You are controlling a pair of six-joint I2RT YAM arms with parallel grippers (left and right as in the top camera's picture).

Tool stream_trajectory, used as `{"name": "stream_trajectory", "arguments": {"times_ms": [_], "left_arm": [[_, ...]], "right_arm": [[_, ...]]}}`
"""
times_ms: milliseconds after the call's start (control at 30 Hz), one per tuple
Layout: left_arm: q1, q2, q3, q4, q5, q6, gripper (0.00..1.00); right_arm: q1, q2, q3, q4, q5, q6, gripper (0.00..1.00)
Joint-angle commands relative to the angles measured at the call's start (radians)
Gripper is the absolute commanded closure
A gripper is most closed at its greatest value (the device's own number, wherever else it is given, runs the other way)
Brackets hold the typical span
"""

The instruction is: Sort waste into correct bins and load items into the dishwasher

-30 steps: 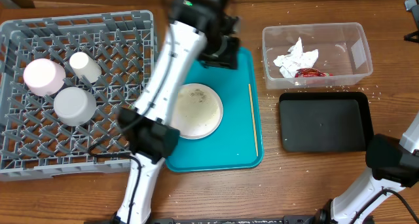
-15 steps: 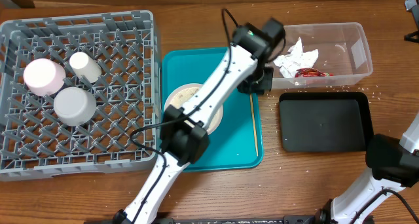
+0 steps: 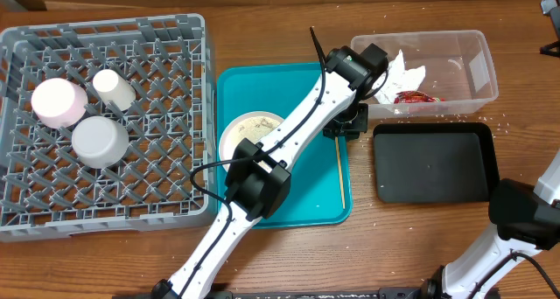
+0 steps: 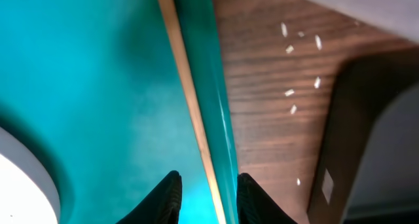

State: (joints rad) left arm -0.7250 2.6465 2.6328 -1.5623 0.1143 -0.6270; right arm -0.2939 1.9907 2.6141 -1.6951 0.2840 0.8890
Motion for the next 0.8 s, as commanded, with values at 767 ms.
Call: {"name": "stream_trajectory", "arguments": {"times_ms": [767], "left_arm": [[0.005,0.065,-0.011,0.043,-0.122,-0.080,0.73]], "right_arm": [[-0.001,0.000,0.001,0.002,-0.001,-0.007,0.00]]}}
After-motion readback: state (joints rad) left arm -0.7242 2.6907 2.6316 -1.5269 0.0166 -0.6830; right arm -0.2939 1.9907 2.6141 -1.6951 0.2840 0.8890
